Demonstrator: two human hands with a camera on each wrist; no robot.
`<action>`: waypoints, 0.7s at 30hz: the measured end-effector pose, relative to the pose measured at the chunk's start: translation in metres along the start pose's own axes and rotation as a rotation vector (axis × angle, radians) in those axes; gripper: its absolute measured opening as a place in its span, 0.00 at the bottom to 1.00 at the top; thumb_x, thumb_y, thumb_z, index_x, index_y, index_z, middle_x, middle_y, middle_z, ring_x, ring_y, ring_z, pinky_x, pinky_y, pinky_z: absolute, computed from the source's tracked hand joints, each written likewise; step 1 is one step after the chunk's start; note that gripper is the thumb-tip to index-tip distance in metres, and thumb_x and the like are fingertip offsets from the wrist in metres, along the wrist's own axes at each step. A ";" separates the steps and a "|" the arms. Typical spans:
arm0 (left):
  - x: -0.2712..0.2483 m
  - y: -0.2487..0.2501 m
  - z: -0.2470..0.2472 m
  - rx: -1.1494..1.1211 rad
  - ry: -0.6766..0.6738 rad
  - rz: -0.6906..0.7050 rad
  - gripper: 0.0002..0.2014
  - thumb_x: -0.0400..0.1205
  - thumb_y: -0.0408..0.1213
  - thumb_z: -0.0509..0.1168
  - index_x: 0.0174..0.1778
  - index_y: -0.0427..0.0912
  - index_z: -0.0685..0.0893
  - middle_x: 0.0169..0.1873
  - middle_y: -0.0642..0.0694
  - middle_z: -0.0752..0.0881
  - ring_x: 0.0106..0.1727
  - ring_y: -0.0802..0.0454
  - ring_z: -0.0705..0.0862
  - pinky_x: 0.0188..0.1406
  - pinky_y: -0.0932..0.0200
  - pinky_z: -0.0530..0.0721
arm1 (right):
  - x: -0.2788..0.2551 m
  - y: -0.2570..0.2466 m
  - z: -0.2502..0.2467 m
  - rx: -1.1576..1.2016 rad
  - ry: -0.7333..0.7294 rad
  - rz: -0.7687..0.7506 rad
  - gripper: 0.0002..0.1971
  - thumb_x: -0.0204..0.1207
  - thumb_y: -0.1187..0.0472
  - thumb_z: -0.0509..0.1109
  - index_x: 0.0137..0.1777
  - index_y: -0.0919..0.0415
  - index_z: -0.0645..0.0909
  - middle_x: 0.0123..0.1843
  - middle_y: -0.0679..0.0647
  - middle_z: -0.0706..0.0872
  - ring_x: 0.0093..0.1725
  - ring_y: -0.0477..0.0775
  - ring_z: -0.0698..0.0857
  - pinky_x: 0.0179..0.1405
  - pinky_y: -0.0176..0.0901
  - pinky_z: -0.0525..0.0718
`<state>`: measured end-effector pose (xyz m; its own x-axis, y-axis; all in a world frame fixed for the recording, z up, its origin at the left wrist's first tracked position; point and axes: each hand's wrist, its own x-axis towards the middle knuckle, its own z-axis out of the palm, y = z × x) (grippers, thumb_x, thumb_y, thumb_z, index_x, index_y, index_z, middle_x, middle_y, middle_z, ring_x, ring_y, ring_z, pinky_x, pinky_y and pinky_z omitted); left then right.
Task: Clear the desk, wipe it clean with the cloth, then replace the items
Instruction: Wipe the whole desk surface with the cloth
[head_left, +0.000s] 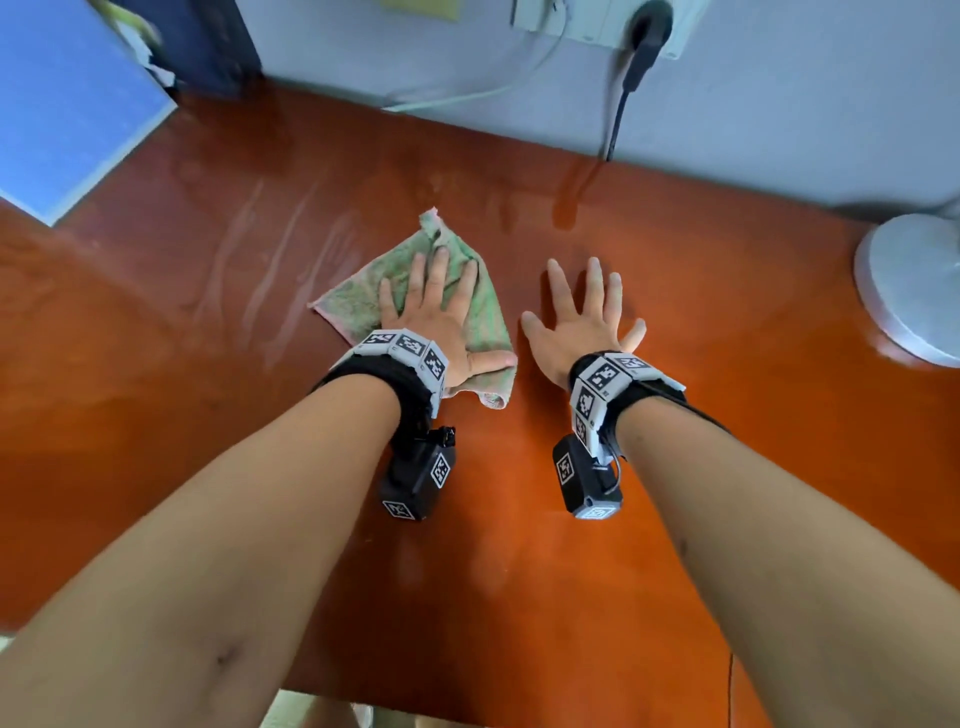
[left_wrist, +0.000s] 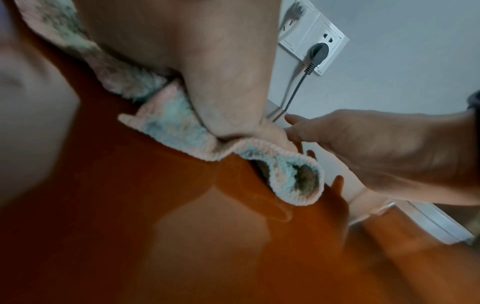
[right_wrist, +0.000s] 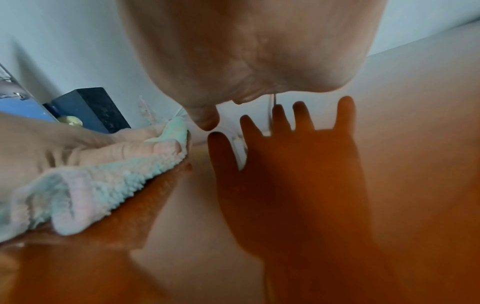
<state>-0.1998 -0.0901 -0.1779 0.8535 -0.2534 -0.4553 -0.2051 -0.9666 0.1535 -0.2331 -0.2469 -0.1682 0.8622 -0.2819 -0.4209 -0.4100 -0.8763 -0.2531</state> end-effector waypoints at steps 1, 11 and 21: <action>0.002 -0.002 -0.001 -0.004 0.008 -0.010 0.60 0.61 0.84 0.50 0.80 0.58 0.28 0.79 0.51 0.25 0.81 0.46 0.27 0.78 0.32 0.34 | 0.005 -0.003 0.000 0.002 -0.003 -0.007 0.33 0.81 0.38 0.51 0.83 0.31 0.40 0.85 0.44 0.30 0.83 0.51 0.29 0.77 0.72 0.34; 0.027 -0.012 -0.016 -0.010 0.039 -0.064 0.58 0.63 0.83 0.48 0.81 0.57 0.30 0.81 0.50 0.27 0.82 0.45 0.29 0.78 0.32 0.34 | 0.035 -0.021 -0.005 -0.009 0.015 -0.040 0.31 0.82 0.38 0.47 0.83 0.33 0.41 0.86 0.44 0.31 0.84 0.50 0.30 0.76 0.72 0.32; 0.068 -0.009 -0.036 0.006 0.040 -0.053 0.58 0.63 0.83 0.48 0.81 0.57 0.29 0.80 0.49 0.27 0.81 0.44 0.28 0.77 0.31 0.34 | 0.074 -0.035 -0.026 0.053 0.030 -0.062 0.31 0.83 0.41 0.48 0.84 0.33 0.42 0.86 0.43 0.31 0.83 0.49 0.29 0.76 0.72 0.32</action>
<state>-0.1224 -0.0976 -0.1786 0.8817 -0.2003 -0.4271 -0.1620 -0.9789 0.1247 -0.1474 -0.2476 -0.1676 0.8945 -0.2397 -0.3773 -0.3700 -0.8707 -0.3241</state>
